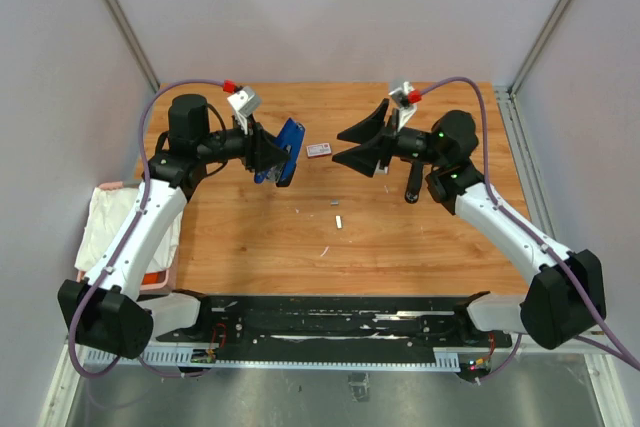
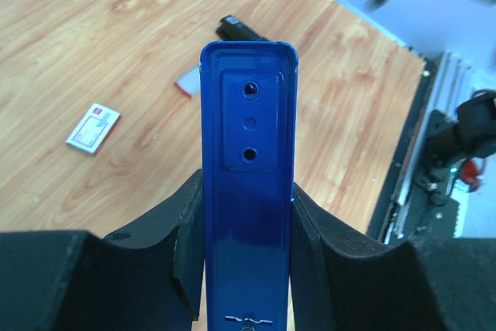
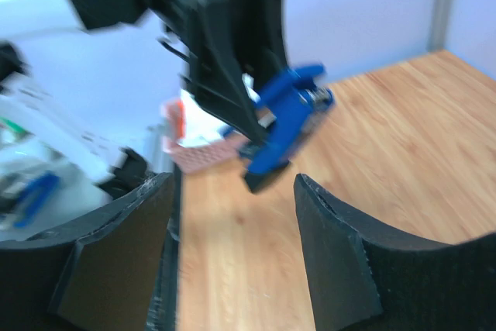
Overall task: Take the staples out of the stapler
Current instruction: Unload the staple at the center of the board.
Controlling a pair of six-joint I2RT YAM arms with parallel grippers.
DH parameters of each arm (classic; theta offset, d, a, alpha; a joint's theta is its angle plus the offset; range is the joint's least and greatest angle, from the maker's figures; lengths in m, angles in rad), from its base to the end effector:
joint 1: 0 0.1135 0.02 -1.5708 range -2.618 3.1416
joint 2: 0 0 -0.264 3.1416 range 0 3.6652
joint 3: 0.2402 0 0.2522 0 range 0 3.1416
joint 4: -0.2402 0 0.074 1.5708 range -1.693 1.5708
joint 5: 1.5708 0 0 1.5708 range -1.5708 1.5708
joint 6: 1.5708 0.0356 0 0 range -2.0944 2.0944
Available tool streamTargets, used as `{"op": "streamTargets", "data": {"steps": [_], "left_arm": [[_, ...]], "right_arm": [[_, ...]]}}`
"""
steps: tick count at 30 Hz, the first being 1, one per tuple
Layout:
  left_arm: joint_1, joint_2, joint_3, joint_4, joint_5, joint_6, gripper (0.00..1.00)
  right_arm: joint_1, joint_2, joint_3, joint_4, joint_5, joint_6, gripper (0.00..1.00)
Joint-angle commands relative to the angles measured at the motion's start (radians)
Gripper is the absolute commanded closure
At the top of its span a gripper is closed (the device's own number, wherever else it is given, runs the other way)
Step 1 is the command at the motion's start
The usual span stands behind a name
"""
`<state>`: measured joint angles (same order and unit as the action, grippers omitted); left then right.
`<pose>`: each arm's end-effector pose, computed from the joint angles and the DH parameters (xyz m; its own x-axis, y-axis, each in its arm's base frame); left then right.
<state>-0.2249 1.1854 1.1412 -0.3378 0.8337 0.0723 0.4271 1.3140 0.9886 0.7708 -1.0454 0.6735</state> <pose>0.2466 -0.0835 0.3707 -0.3032 0.1192 -0.9454 0.8438 0.4947 -0.2083 0.2486 0.1470 0.3870 -0.2663 0.2225 -0.9379 -0.9624 -0.0073 0.2715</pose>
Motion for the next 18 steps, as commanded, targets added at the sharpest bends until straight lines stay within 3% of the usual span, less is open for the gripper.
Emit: {"op": "streamTargets", "data": {"steps": [1, 4, 7, 11, 18], "left_arm": [[-0.001, 0.008, 0.008, 0.16, 0.111, -0.157, 1.0], [-0.001, 0.006, -0.004, 0.203, 0.19, -0.19, 1.0], [-0.001, -0.014, -0.048, 0.286, 0.255, -0.224, 1.0], [-0.012, -0.05, -0.116, 0.383, 0.304, -0.266, 1.0], [-0.021, -0.079, -0.14, 0.384, 0.334, -0.248, 1.0]], "right_arm": [[0.09, 0.049, -0.032, -0.544, 0.261, -0.724, 0.31], [0.156, 0.061, -0.086, -0.53, 0.291, -0.91, 0.26], [0.204, 0.094, -0.085, -0.497, 0.257, -0.929, 0.26], [0.27, 0.132, -0.041, -0.484, 0.154, -0.855, 0.26], [0.304, 0.165, -0.061, -0.221, 0.11, -0.509, 0.27]]}}
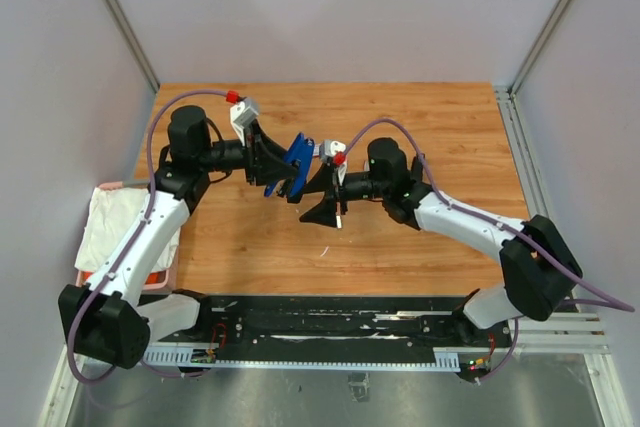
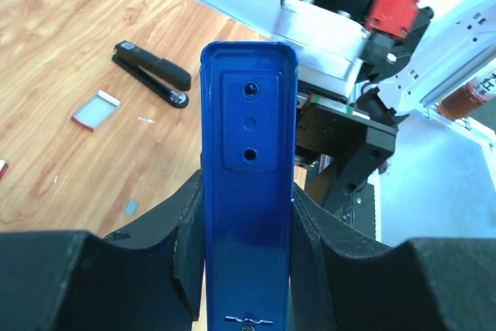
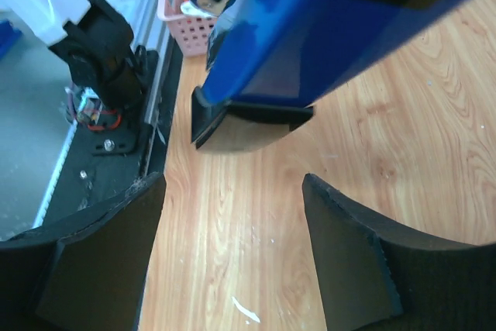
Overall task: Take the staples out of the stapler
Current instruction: Unload the staple at the center of the board.
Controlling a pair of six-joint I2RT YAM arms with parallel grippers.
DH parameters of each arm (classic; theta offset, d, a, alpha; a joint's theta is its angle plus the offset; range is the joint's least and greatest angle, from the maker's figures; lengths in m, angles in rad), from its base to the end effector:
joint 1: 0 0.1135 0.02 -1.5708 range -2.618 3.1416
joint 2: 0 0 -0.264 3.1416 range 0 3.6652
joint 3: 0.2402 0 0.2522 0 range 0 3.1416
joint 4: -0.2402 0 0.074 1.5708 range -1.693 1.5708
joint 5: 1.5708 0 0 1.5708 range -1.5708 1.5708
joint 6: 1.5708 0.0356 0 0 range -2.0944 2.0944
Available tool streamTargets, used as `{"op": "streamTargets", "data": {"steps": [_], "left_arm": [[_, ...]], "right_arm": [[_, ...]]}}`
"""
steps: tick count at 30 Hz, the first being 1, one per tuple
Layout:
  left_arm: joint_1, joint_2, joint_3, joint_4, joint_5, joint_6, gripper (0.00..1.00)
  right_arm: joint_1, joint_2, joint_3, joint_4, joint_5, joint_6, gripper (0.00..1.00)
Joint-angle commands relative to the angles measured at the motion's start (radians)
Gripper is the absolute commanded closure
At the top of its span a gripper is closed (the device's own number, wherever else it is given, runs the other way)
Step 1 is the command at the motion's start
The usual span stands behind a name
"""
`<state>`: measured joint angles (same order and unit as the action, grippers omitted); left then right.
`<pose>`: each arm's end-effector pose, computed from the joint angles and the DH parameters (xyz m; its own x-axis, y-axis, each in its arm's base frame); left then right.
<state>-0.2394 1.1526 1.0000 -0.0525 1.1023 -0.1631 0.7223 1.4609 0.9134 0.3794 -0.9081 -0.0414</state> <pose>0.2375 -0.0907 0.3585 -0.3504 0.0101 -0.9365 0.9109 0.2363 -0.3383 0.2260 0.2366 0.2836 -0.0845 -0.1083 -0.9905 -0.9942 -0.0567 0.0910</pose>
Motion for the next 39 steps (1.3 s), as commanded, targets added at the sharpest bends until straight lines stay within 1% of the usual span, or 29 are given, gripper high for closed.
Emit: {"op": "streamTargets", "data": {"steps": [1, 5, 8, 13, 16, 17, 22, 24, 27, 30, 34, 39], "left_arm": [[-0.007, -0.048, -0.003, 0.101, 0.076, -0.012, 1.0], [-0.018, -0.052, -0.021, 0.111, 0.086, -0.009, 1.0], [-0.02, -0.046, -0.037, 0.125, 0.084, -0.014, 1.0], [-0.021, -0.034, -0.069, 0.192, 0.078, -0.063, 1.0], [-0.021, -0.029, -0.069, 0.194, 0.072, -0.067, 1.0], [-0.021, -0.03, -0.069, 0.198, 0.067, -0.072, 1.0], [-0.021, -0.027, -0.069, 0.213, 0.059, -0.078, 1.0], [-0.02, -0.026, -0.069, 0.217, 0.057, -0.079, 1.0], [-0.019, -0.026, -0.068, 0.223, 0.053, -0.083, 1.0], [-0.018, -0.03, -0.067, 0.224, 0.041, -0.085, 1.0], [-0.018, -0.046, -0.077, 0.224, 0.028, -0.083, 1.0], [-0.016, -0.067, -0.088, 0.223, 0.016, -0.078, 1.0]], "right_arm": [[0.009, 0.024, 0.022, 0.18, -0.024, 0.228, 0.27], [0.007, 0.041, 0.042, 0.223, -0.032, 0.318, 0.29], [0.007, 0.059, 0.06, 0.273, -0.049, 0.419, 0.31], [0.008, 0.084, 0.087, 0.345, -0.068, 0.568, 0.41], [0.008, 0.089, 0.082, 0.383, -0.066, 0.61, 0.51], [0.008, 0.092, 0.082, 0.386, -0.066, 0.616, 0.53], [0.007, 0.104, 0.071, 0.372, -0.061, 0.617, 0.55], [0.008, 0.109, 0.068, 0.353, -0.064, 0.606, 0.55], [0.008, 0.114, 0.054, 0.345, -0.067, 0.58, 0.51], [0.007, 0.129, 0.053, 0.342, -0.071, 0.582, 0.51], [0.008, 0.144, 0.063, 0.322, -0.076, 0.585, 0.56], [0.007, 0.137, 0.068, 0.317, -0.089, 0.578, 0.64]]}}
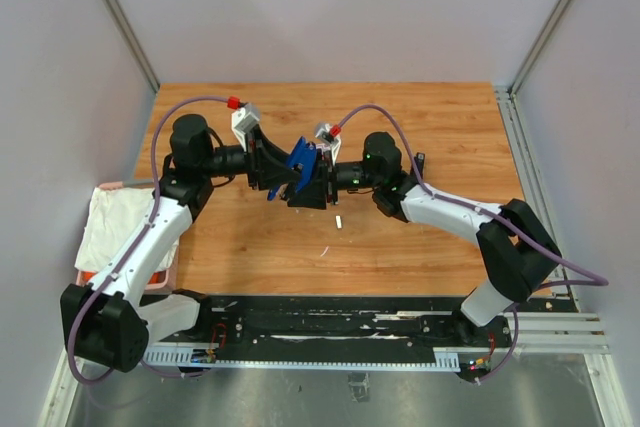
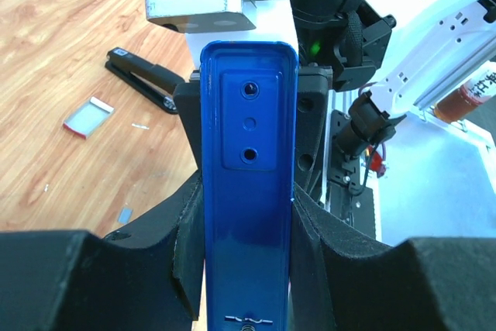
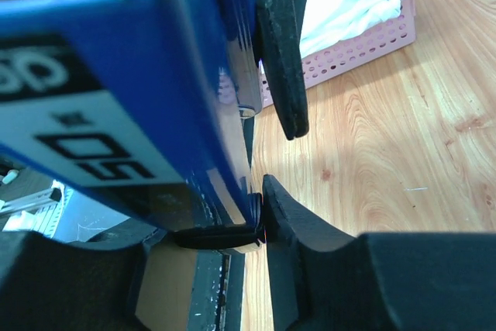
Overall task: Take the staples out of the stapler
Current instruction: Unload the staple at the center of the board.
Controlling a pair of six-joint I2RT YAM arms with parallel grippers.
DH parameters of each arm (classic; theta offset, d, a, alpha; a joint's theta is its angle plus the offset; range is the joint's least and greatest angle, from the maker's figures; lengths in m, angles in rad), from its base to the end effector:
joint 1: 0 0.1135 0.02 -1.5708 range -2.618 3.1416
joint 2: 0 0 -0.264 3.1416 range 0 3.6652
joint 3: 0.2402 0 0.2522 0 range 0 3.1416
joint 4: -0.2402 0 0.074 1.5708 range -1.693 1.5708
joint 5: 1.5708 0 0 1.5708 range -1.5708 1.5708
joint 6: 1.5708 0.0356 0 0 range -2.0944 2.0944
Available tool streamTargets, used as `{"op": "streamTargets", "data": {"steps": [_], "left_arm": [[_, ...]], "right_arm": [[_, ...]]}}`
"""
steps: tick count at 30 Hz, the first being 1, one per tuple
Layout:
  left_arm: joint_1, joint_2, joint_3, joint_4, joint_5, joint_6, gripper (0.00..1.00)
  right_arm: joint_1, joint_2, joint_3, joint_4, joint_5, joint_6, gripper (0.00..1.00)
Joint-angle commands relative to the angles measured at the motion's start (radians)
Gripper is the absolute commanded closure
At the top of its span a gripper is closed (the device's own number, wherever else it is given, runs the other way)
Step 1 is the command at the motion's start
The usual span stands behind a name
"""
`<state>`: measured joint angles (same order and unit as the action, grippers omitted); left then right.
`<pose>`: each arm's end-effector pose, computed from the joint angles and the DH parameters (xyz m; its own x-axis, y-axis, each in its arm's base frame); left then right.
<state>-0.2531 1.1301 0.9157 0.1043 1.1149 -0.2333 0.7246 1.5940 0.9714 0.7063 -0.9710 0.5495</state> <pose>0.2327 -0.0932 0.3489 -0.3287 -0.0201 -0.9442 0.9233 0.2036 -0.3258 0.2455 0.2566 0.2912 -0.4637 -0.0167 -0.8858 -0.8770 -0.1335 0.4616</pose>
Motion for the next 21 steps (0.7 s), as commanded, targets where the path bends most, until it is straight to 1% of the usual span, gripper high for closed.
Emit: {"op": "streamTargets", "data": {"steps": [1, 7, 13, 15, 21], "left_arm": [[-0.002, -0.049, -0.004, 0.066, 0.001, -0.007, 1.0], [0.002, -0.062, -0.01, 0.045, -0.022, 0.018, 1.0], [0.005, -0.077, -0.011, 0.035, -0.023, 0.026, 1.0], [0.008, -0.086, -0.012, 0.036, -0.021, 0.027, 1.0], [0.014, -0.104, -0.024, 0.022, -0.022, 0.049, 1.0]], "right_arm": [[0.005, 0.0, 0.01, -0.011, -0.026, -0.013, 0.66], [0.005, -0.026, 0.014, -0.019, -0.048, -0.035, 0.79], [0.006, -0.05, 0.03, -0.078, -0.06, -0.089, 0.92], [0.005, -0.055, 0.036, -0.102, -0.067, -0.109, 0.95], [-0.001, -0.068, 0.041, -0.146, -0.069, -0.157, 0.98]]}}
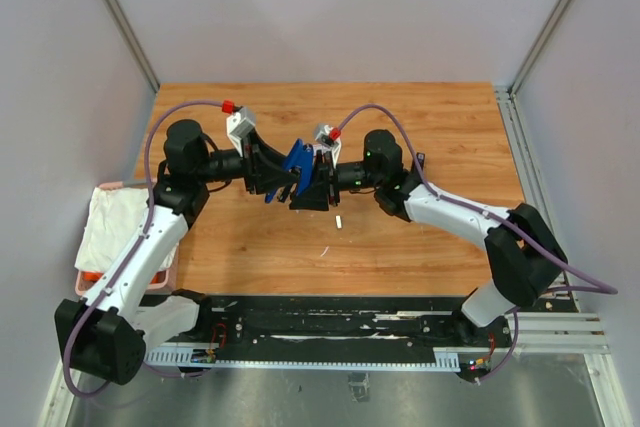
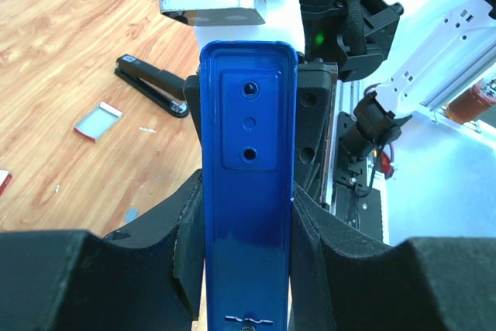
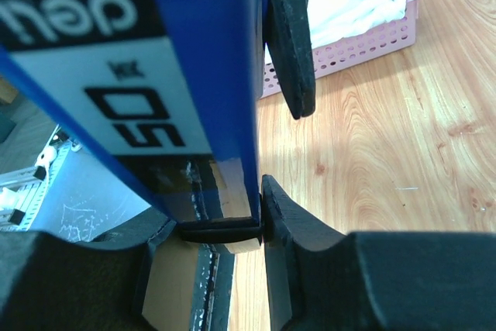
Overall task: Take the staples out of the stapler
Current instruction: Unload the staple at the center of the board.
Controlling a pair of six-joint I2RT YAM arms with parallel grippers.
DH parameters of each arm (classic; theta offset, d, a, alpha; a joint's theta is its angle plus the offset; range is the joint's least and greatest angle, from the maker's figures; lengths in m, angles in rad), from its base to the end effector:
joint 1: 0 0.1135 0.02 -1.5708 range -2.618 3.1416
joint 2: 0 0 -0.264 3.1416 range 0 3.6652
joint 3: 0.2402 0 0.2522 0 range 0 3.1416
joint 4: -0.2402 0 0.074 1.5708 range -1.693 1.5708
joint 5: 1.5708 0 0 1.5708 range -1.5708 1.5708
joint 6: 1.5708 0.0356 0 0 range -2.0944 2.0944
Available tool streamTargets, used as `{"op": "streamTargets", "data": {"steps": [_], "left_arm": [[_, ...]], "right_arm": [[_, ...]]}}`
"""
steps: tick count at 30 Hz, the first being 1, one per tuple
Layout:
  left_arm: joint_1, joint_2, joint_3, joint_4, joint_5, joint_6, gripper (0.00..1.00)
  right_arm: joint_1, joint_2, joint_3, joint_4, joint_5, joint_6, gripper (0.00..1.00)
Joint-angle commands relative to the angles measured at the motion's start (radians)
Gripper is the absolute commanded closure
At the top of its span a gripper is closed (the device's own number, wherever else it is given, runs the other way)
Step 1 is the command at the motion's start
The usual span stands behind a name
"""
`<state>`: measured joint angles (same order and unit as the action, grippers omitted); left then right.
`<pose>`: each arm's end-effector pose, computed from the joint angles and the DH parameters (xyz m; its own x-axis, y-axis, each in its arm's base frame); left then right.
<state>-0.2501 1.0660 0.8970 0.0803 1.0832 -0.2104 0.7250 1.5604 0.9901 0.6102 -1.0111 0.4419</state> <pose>0.2191 -0.0884 0.3545 -0.2862 -0.0279 -0.9578 0.9293 0.2355 -0.2846 0.2410 0.2538 0.2994 -0.3946 -0.0463 -0.9177 -0.9039 -0.1596 0.3968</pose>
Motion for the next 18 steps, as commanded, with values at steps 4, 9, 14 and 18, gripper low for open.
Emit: {"op": "streamTargets", "data": {"steps": [4, 9, 14, 18], "left_arm": [[0.012, -0.041, -0.007, 0.046, 0.009, 0.032, 1.0], [0.014, -0.045, -0.014, 0.042, 0.011, 0.041, 1.0], [0.018, -0.046, -0.021, 0.043, 0.013, 0.047, 1.0], [0.018, -0.047, -0.025, 0.044, 0.015, 0.054, 1.0]], "right_arm": [[-0.009, -0.037, 0.028, -0.08, -0.036, -0.077, 1.0], [-0.024, -0.041, 0.035, -0.094, -0.056, -0.086, 0.99], [-0.053, -0.055, 0.035, -0.105, -0.073, -0.093, 0.99], [-0.071, -0.066, 0.038, -0.126, -0.081, -0.11, 0.99]]}}
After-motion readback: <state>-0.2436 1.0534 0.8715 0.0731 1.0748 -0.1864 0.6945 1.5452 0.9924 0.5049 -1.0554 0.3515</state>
